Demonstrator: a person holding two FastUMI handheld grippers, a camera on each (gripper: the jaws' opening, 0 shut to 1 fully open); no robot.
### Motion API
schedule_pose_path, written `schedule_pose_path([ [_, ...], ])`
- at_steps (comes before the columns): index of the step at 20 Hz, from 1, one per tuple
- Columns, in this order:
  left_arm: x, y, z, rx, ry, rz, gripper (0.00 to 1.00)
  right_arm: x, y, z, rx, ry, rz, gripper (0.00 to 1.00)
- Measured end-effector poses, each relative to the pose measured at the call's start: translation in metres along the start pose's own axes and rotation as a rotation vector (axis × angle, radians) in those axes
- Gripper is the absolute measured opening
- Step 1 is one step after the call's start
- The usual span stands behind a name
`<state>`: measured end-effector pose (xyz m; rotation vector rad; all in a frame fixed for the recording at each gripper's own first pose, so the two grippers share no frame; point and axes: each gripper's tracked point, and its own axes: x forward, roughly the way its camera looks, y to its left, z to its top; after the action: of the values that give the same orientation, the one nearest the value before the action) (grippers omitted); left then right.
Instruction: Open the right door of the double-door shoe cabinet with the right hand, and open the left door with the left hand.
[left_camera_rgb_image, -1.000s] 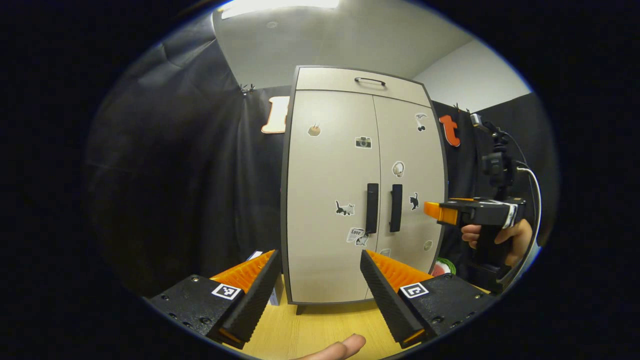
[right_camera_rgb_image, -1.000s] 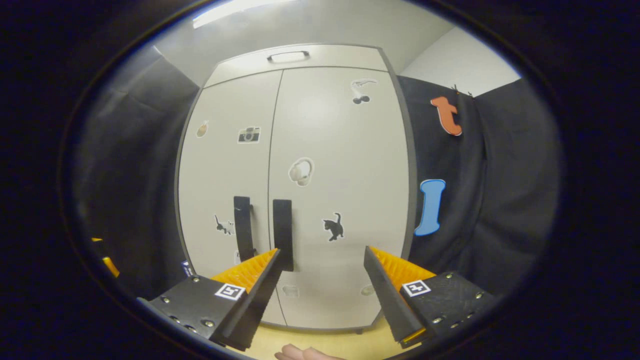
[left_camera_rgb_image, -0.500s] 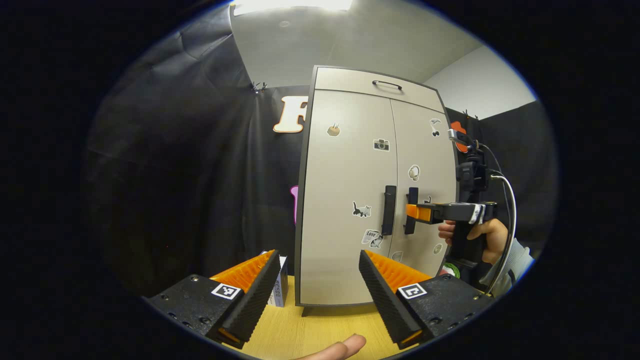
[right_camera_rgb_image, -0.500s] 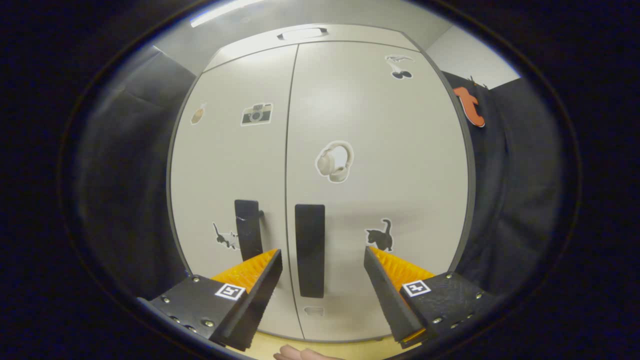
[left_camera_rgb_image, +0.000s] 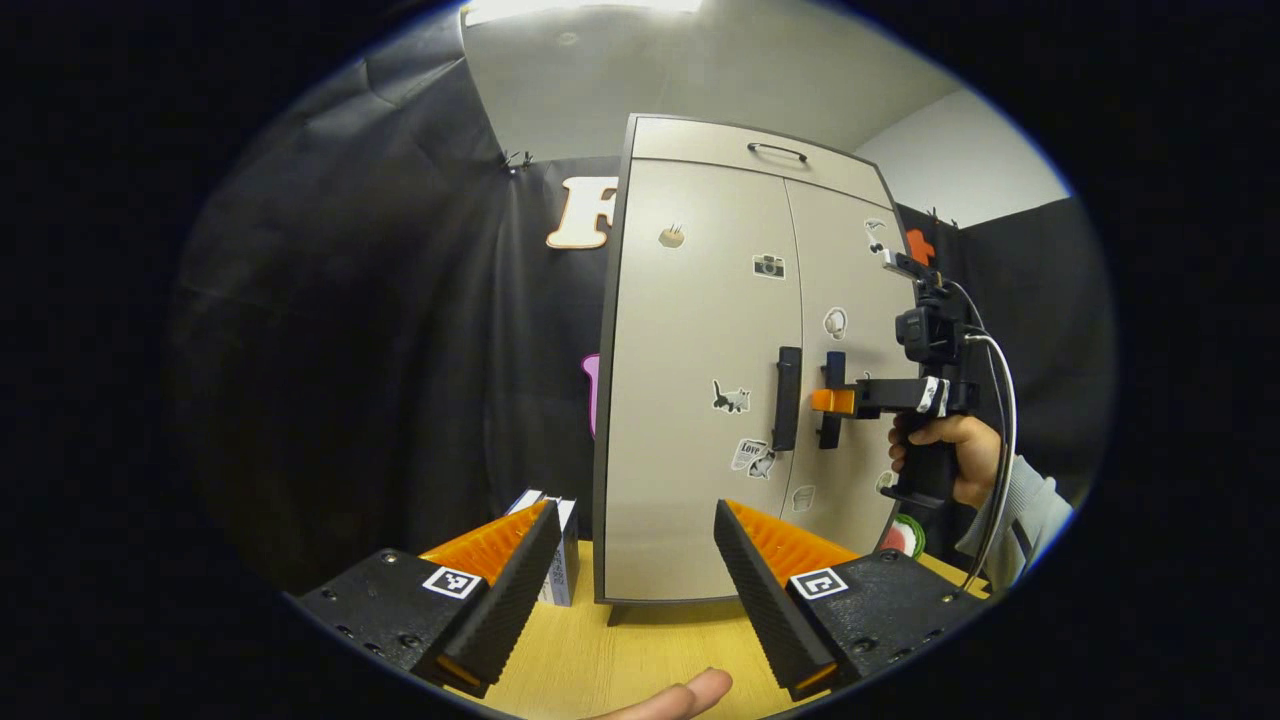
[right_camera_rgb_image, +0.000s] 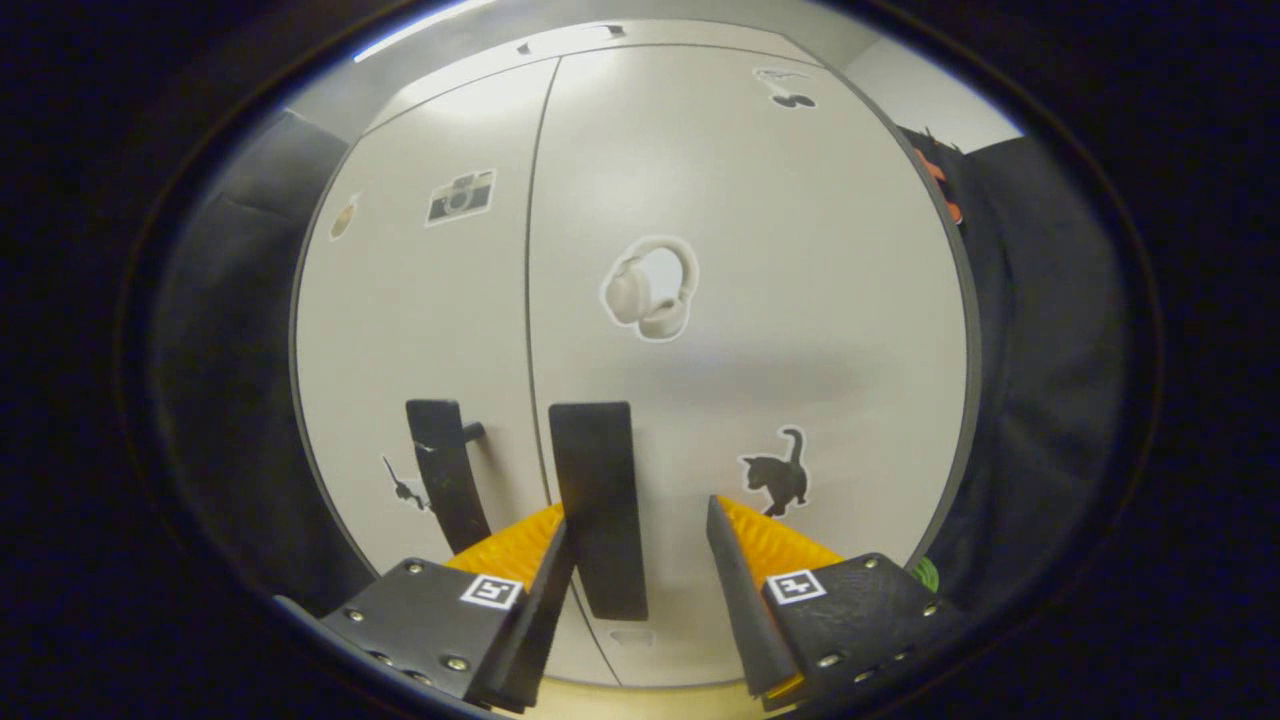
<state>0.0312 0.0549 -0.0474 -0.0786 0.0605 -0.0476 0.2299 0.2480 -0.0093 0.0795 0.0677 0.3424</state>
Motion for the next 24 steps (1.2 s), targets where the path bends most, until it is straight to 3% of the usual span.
schedule_pose_path([
  [1,0.001,0.001,0.000,-0.002,0.000,0.004,0.96,-0.001,0.012,0.000,0.005,-0.004,0.038,0.56],
  [2,0.001,0.002,-0.001,-0.006,0.001,0.007,0.96,0.000,0.009,-0.002,-0.006,-0.006,0.001,0.49],
  [3,0.001,0.001,-0.002,-0.011,0.000,0.007,0.96,0.000,0.008,-0.001,0.002,-0.002,-0.012,0.30],
  [6,0.000,0.002,-0.004,-0.013,0.005,0.010,0.96,0.001,0.007,-0.002,0.037,0.014,-0.022,0.29],
  [7,-0.001,0.001,-0.005,-0.013,0.012,0.012,0.93,0.000,0.007,-0.003,0.024,0.019,-0.024,0.21],
  [11,-0.009,-0.002,-0.005,0.001,0.011,0.016,0.96,-0.006,0.006,-0.003,-0.011,0.015,-0.067,0.22],
  [12,-0.012,-0.002,-0.005,0.004,0.011,0.016,0.93,-0.008,0.005,-0.003,-0.018,0.014,-0.060,0.22],
  [13,-0.014,-0.004,-0.004,0.007,0.010,0.014,0.96,-0.011,0.006,-0.003,-0.018,0.014,-0.044,0.22],
  [24,-0.026,-0.030,0.008,-0.028,-0.020,-0.014,0.96,-0.071,-0.009,-0.005,-0.013,0.031,0.113,0.22],
])
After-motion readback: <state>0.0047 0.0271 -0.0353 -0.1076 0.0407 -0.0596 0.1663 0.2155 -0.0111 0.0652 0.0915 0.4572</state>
